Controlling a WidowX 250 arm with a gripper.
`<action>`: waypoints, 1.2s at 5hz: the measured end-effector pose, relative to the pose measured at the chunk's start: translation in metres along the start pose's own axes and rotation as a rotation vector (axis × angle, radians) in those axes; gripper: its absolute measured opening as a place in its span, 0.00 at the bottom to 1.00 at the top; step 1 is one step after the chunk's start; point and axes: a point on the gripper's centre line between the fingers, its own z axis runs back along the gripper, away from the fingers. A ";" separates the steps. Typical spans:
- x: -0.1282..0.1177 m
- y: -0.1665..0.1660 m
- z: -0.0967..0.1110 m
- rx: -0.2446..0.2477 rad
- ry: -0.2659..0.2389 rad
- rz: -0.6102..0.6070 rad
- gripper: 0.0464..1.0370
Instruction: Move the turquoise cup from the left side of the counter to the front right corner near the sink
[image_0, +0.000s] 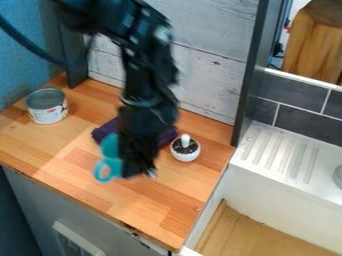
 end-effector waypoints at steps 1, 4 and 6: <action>0.011 -0.013 -0.010 0.038 0.025 -0.179 0.06; 0.039 -0.008 -0.047 0.023 0.062 -0.202 0.06; 0.031 -0.014 -0.048 -0.012 0.080 -0.166 0.30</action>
